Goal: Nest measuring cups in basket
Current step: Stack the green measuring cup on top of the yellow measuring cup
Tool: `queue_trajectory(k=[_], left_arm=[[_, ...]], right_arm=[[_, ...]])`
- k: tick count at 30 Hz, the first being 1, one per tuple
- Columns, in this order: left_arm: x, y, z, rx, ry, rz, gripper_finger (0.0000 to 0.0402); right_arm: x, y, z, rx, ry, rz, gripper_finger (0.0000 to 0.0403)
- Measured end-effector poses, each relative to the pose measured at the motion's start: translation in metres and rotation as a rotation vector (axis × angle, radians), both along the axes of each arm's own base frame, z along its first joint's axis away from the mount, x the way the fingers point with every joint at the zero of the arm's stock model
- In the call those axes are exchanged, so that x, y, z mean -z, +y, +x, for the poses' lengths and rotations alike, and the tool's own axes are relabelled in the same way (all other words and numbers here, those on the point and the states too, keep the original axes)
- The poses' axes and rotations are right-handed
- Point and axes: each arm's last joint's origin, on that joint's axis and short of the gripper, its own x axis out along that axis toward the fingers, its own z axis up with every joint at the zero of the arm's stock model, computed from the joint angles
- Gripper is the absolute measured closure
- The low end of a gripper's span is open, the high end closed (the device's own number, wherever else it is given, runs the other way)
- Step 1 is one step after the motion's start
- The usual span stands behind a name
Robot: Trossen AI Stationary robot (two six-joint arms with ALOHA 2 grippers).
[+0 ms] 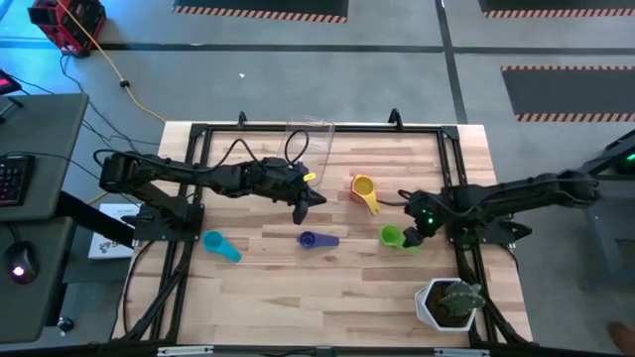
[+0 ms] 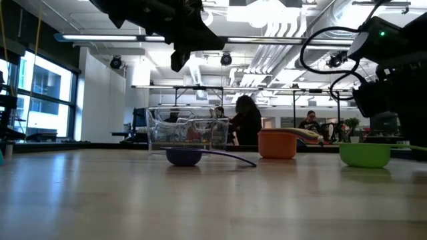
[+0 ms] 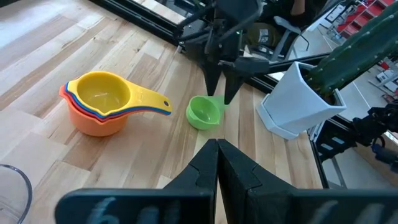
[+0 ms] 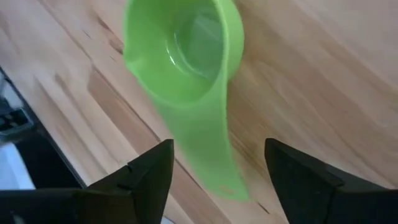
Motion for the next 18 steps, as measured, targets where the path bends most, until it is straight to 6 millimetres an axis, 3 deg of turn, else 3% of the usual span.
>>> queue_trajectory(k=[7,12,15,18], left_arm=[[0.0,0.0,0.0,0.0,0.0,0.0,0.0401],[0.0,0.0,0.0,0.001,0.0,0.0,0.0401],[-0.003,0.001,-0.002,0.051,-0.007,-0.023,0.0401],[-0.014,0.006,-0.009,0.081,-0.046,-0.04,0.0401]], right_arm=[[0.006,0.009,0.008,-0.064,-0.001,-0.014,0.0222],[0.005,0.011,0.01,-0.086,-0.023,-0.005,0.0312],[0.0,0.012,0.009,-0.104,-0.059,0.032,0.0381],[-0.015,0.012,0.011,-0.119,-0.136,0.081,0.0387]])
